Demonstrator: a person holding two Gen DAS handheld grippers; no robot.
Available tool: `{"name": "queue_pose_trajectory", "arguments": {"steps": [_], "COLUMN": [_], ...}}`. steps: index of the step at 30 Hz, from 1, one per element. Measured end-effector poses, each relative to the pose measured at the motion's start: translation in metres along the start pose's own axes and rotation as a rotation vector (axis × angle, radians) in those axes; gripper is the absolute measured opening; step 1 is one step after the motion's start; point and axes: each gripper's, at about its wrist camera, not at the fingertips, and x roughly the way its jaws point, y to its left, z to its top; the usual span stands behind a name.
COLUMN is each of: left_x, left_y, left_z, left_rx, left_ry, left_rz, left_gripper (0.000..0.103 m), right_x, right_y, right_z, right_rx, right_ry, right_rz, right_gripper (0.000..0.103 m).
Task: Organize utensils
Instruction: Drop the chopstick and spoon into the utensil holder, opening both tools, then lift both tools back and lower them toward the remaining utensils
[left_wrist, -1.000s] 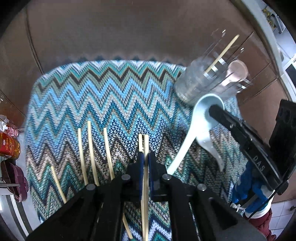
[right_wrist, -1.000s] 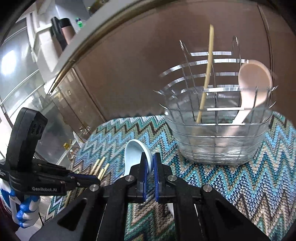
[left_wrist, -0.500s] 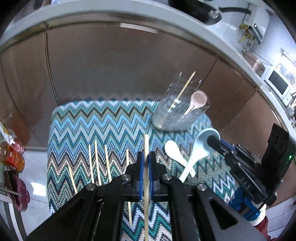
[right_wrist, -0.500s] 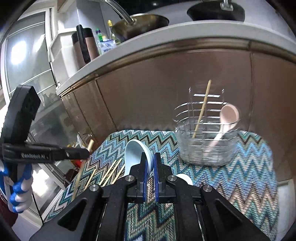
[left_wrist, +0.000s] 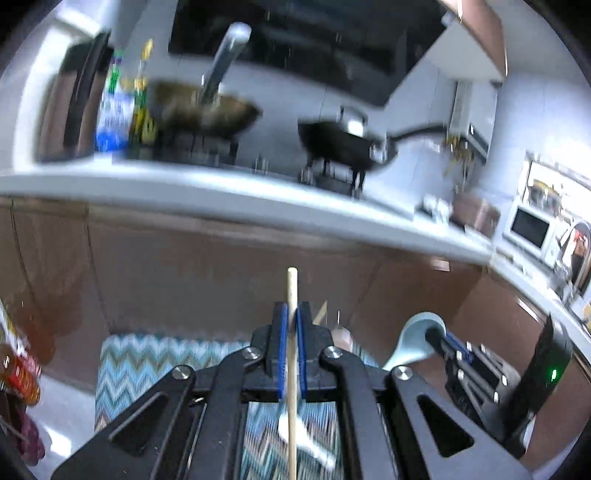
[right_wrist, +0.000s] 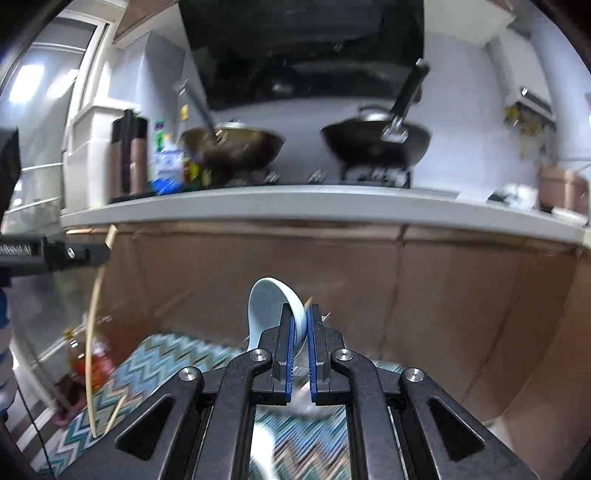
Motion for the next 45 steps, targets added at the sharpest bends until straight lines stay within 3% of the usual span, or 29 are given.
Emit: {"name": "queue_pose_trajectory", "arguments": {"steps": [5, 10, 21, 26, 32, 34, 36, 37, 44, 45], "left_x": [0.028, 0.069, 0.168, 0.187, 0.187, 0.182, 0.173, 0.169, 0.106, 0.096], "left_y": [-0.012, -0.019, -0.009, -0.006, 0.001, 0.002, 0.001, 0.000, -0.001, -0.001], "left_z": [0.033, 0.033, -0.021, -0.043, -0.052, -0.052, -0.052, -0.050, -0.028, -0.026], "left_rx": [-0.065, -0.101, -0.093, -0.059, -0.072, -0.061, -0.056, -0.055, -0.007, -0.004], "left_ry": [-0.165, -0.254, -0.243, -0.255, -0.240, -0.234, -0.235, -0.237, -0.288, -0.294], "left_rz": [0.008, 0.060, 0.180, 0.212, 0.202, 0.200, 0.197, 0.197, 0.218, 0.218], "left_gripper": [0.004, 0.004, 0.005, 0.005, 0.006, 0.006, 0.008, 0.011, 0.015, 0.021], "right_x": [0.030, 0.066, 0.136, 0.148, 0.146, 0.143, 0.139, 0.136, 0.103, 0.097], "right_y": [-0.013, -0.020, -0.022, -0.015, -0.010, -0.010, -0.011, -0.010, -0.006, -0.005], "right_z": [0.016, 0.007, -0.042, -0.061, -0.067, -0.067, -0.065, -0.064, -0.041, -0.037], "right_rx": [-0.038, -0.069, -0.058, -0.080, -0.071, -0.065, -0.054, -0.055, -0.051, -0.050], "right_ry": [-0.032, -0.018, 0.034, 0.053, 0.053, 0.053, 0.052, 0.049, 0.012, 0.004], "right_rz": [-0.084, -0.127, -0.148, -0.145, -0.109, -0.108, -0.103, -0.106, -0.107, -0.107], "right_gripper": [0.006, 0.006, 0.007, 0.007, 0.008, 0.013, 0.027, 0.029, 0.032, 0.032]}}
